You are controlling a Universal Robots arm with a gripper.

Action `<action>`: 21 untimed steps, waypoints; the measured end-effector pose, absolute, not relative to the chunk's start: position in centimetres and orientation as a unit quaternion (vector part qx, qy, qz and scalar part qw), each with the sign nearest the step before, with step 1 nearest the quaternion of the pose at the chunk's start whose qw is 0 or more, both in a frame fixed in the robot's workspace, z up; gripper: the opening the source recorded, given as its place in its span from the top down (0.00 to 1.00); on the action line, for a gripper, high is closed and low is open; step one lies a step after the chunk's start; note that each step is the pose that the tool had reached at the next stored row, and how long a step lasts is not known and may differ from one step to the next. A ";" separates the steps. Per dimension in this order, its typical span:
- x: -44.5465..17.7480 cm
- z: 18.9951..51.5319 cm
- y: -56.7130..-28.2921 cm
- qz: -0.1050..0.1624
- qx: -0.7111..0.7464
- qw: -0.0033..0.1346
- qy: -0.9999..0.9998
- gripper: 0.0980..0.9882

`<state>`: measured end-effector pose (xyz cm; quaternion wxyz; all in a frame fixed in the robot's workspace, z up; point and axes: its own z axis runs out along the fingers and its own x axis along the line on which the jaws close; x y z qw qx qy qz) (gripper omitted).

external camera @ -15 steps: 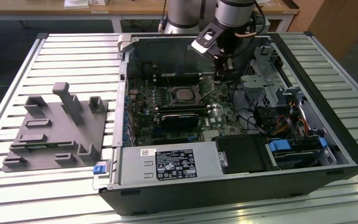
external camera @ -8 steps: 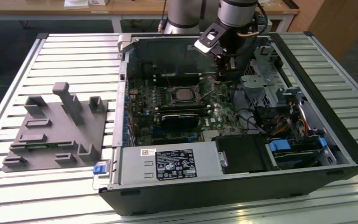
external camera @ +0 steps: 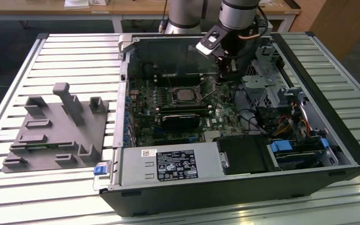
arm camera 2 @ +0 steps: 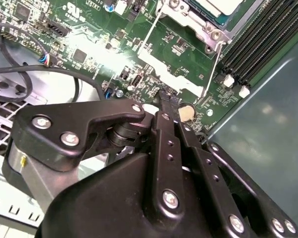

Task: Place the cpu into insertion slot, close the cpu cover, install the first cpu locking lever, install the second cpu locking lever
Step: 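Close the cpu cover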

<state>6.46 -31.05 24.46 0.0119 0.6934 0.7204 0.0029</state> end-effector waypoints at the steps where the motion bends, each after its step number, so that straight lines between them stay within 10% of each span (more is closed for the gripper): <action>1: 6.5 24.3 -31.0 0.002 0.693 0.012 0.720 0.99; 21: 3.6 24.1 -31.0 0.002 0.694 0.012 0.720 0.99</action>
